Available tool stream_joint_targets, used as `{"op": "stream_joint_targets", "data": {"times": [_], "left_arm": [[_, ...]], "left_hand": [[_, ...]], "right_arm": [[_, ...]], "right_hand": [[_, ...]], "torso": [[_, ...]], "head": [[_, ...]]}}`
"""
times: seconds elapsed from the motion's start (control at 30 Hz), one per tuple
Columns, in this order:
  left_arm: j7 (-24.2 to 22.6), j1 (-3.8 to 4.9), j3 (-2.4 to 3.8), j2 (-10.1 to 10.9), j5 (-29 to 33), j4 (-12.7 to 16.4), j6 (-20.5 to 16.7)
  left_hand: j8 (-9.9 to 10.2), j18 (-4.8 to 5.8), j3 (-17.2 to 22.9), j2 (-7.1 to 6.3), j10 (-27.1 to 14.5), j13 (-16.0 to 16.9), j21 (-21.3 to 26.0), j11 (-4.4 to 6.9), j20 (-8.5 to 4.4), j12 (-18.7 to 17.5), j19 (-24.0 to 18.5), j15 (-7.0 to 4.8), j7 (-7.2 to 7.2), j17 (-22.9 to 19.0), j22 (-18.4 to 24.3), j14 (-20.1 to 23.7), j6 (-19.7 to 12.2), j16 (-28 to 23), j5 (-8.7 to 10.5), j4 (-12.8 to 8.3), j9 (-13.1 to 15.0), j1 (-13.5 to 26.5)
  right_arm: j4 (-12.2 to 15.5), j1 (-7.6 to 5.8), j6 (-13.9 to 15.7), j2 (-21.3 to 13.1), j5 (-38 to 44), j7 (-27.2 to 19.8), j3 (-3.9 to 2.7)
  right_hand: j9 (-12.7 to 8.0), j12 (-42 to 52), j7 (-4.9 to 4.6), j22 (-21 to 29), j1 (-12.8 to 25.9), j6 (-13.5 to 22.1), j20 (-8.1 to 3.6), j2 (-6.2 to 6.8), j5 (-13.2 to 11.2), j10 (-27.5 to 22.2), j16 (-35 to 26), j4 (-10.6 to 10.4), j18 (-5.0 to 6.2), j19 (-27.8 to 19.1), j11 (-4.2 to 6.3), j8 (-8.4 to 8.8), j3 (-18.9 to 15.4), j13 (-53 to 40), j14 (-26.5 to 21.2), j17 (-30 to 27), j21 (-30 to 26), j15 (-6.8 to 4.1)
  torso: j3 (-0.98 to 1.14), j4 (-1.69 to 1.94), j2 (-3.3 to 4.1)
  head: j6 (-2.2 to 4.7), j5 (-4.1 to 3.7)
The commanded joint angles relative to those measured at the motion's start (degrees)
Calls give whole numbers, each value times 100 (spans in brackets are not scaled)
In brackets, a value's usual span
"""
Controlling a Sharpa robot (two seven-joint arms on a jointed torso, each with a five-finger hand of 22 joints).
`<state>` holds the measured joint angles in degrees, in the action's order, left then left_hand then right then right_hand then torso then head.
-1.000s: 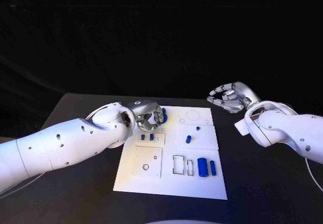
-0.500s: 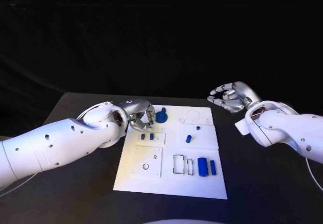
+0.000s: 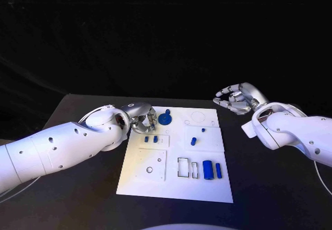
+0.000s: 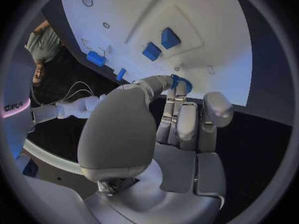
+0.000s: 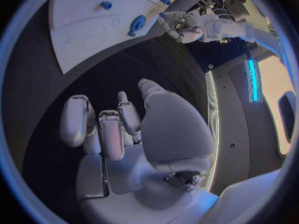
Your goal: Assemble the parts on the task board
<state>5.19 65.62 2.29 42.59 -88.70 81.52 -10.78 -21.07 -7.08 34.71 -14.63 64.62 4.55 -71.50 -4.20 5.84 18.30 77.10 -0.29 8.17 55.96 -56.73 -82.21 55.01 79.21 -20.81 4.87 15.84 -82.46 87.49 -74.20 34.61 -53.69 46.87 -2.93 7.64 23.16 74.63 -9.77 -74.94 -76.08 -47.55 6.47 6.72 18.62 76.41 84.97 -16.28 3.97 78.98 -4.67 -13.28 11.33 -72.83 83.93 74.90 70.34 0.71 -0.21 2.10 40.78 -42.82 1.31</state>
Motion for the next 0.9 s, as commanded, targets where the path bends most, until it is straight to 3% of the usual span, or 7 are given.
{"op": "stream_joint_targets", "data": {"times": [0.03, 0.9], "left_arm": [[-14, -12, -1, -35, 62, -47, 99], [-49, -40, -28, -151, 105, -186, 166]], "left_hand": [[26, 60, 0, 4, 48, 5, -32, -8, -13, -19, 42, 3, 2, -5, 0, -28, 36, 26, 38, -24, 2, 72], [35, 56, 5, 7, 64, 3, -22, -7, -15, -44, 32, 3, 1, -32, 19, -21, 44, 17, 41, -35, 1, 77]], "right_arm": [[12, 4, -4, -1, 30, -47, 0], [4, 5, -8, 3, 30, -46, 0]], "right_hand": [[-4, 3, 24, -283, 19, -23, -5, -7, 35, -23, -31, 4, 77, -18, 5, -20, 43, -6, 287, 226, -33, -35], [-5, 5, 26, -283, 18, -24, -10, -8, 39, -11, -34, 6, 76, -12, 9, -30, 73, -5, 291, 231, -37, -40]], "torso": [[2, 1, -3], [1, 5, -8]], "head": [[-11, -2], [-38, 1]]}}
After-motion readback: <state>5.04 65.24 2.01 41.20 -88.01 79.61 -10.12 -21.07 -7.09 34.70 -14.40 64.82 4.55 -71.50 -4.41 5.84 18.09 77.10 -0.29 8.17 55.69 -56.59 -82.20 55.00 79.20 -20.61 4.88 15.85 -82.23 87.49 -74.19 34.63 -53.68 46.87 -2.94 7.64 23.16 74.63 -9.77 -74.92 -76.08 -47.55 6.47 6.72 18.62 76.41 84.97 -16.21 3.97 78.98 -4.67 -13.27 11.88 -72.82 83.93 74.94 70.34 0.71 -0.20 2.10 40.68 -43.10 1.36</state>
